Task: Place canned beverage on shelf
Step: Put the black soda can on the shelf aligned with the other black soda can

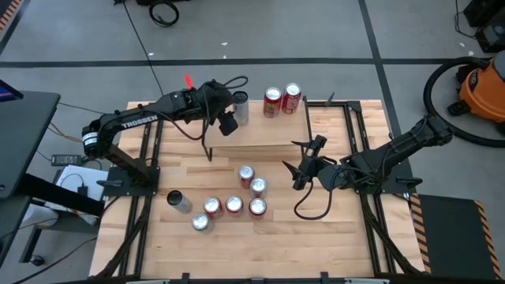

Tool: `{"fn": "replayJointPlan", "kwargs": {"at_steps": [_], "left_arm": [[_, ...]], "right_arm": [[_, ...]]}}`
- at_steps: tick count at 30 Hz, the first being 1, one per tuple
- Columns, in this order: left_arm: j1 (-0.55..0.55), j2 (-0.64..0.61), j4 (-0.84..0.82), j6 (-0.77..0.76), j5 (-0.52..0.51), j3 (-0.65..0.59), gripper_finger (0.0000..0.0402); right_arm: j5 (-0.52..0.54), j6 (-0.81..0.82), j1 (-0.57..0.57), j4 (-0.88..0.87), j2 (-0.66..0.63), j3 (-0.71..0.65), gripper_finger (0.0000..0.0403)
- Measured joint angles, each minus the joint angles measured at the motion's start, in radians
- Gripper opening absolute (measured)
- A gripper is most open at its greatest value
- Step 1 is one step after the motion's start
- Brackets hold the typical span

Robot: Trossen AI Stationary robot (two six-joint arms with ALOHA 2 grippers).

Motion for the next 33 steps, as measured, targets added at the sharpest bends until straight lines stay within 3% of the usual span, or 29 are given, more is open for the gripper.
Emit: {"fn": "replayJointPlan", "kwargs": {"at_steps": [33], "left_arm": [[0.110,0.000,0.164,0.081,0.012,0.000,0.0217]], "right_arm": [[0.000,0.000,0.000,0.000,0.000,0.000,0.0347]]}}
